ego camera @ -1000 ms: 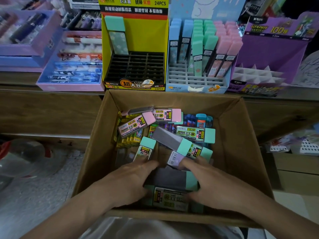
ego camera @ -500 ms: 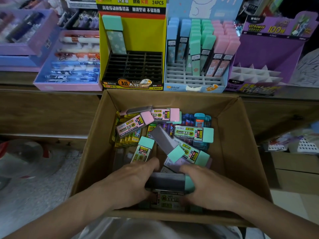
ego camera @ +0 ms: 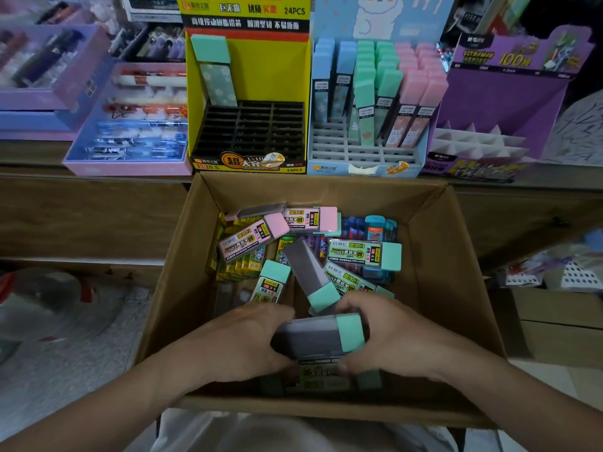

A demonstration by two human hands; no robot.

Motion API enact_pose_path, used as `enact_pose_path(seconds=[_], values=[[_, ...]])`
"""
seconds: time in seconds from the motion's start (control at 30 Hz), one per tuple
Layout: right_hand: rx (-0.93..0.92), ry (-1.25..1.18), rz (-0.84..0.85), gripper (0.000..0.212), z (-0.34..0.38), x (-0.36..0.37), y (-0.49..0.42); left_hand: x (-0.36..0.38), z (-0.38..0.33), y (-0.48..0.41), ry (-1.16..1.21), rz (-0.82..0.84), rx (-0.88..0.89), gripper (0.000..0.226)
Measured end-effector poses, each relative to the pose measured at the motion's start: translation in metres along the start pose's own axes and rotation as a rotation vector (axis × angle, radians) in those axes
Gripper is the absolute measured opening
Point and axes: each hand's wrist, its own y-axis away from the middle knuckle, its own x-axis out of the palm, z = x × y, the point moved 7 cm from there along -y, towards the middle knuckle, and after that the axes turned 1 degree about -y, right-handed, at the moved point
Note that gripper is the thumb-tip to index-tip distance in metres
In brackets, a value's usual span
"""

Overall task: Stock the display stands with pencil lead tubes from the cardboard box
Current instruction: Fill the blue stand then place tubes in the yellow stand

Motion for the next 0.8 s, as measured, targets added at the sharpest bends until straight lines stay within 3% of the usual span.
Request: enact_pose_path(seconds=[0.17, 0.23, 0.33, 0.53, 0.67, 0.8], values=[[0.001, -0.285, 0.004, 0.057, 0.006, -0.009, 0.002, -0.011, 0.009, 0.001, 0.107, -0.032, -0.066, 0.043], [0.001, -0.435, 0.003, 0.058, 0.009, -0.011, 0.0, -0.013, 0.011, 0.001, 0.281, -0.031, -0.089, 0.044], [-0.01, -0.652, -0.037, 0.055, 0.015, -0.018, -0.003, -0.012, 0.006, 0.001, 0.632, 0.054, -0.034, 0.027], [-0.076, -1.0, -0.092, 0.059, 0.036, -0.032, -0.009, -0.018, 0.002, 0.002, 0.952, 0.095, -0.013, 0.03], [-0.14, -1.061, -0.141, 0.051, 0.053, -0.034, -0.017, -0.024, 0.001, 0.002, 1.105, 0.033, -0.005, 0.048], [-0.171, -1.119, -0.124, 0.047, 0.066, -0.037, -0.022, -0.039, 0.002, 0.004, 1.209, -0.027, 0.023, 0.045]])
